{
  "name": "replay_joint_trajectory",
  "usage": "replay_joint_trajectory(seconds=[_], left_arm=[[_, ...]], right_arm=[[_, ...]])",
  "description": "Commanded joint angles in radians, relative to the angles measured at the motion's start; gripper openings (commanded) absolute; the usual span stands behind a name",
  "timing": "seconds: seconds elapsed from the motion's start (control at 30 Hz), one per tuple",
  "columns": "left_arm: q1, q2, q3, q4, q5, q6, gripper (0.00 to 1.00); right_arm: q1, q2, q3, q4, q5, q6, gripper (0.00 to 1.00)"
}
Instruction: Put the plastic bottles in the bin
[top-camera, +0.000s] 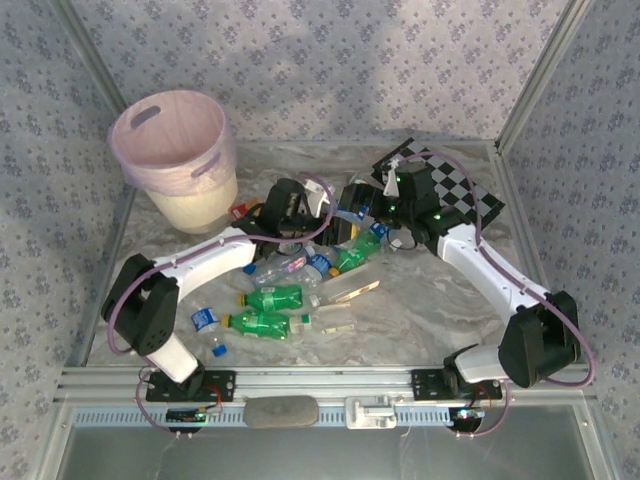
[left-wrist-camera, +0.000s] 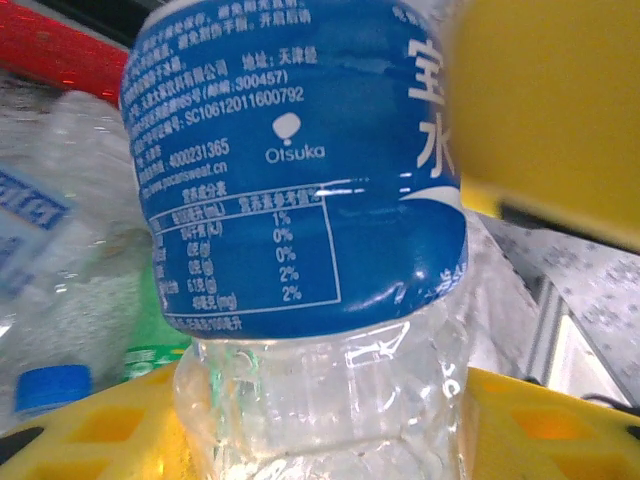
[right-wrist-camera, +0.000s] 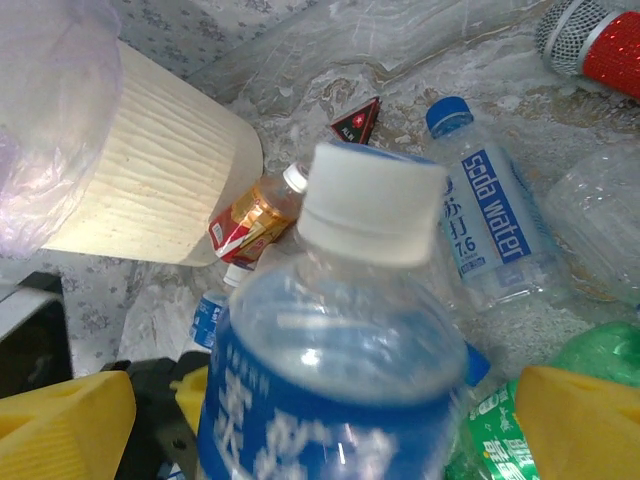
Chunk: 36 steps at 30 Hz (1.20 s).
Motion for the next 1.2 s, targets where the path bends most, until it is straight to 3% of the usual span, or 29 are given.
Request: replay_joint_trajectory(seconds=[0.0,0.33,0.47,0.63,0.83,1.17], left_arm=[[0.006,-0.094,-0.029,-0.016,-0.127,-0.036,0.56],[0.073,-0.354,-0.076,-0.195,-0.387,0.058,0.56],[0.177,-0.448,-0.024,-0.3,-0.461,0.086,0.56],[0.372,-0.504,0.081,-0.36,-0.461,0.127,0.57],[0.558,-0.424,0.26,-0.397,-0.434,0.184,0.57],[0.747,-0.127,0.569,-0.534,-0.437,0.214,0.58]], right_arm=[[-0.026,-0.079,0.009,-0.026,0.024,-0.006,0.99],[-0.072,-0.149,-0.113,-0.001,0.038,0.011,0.99],[-0.054,-0.144,-0.156,0.017,0.037,0.02,0.99],[-0.007,-0.14,-0.198,0.053,0.097,0.01,0.99],[0.04,-0.07,-0.164,0.053,0.137,-0.04,0.99],[0.055,0.064,-0.044,0.003,0.116,-0.149,0.99]])
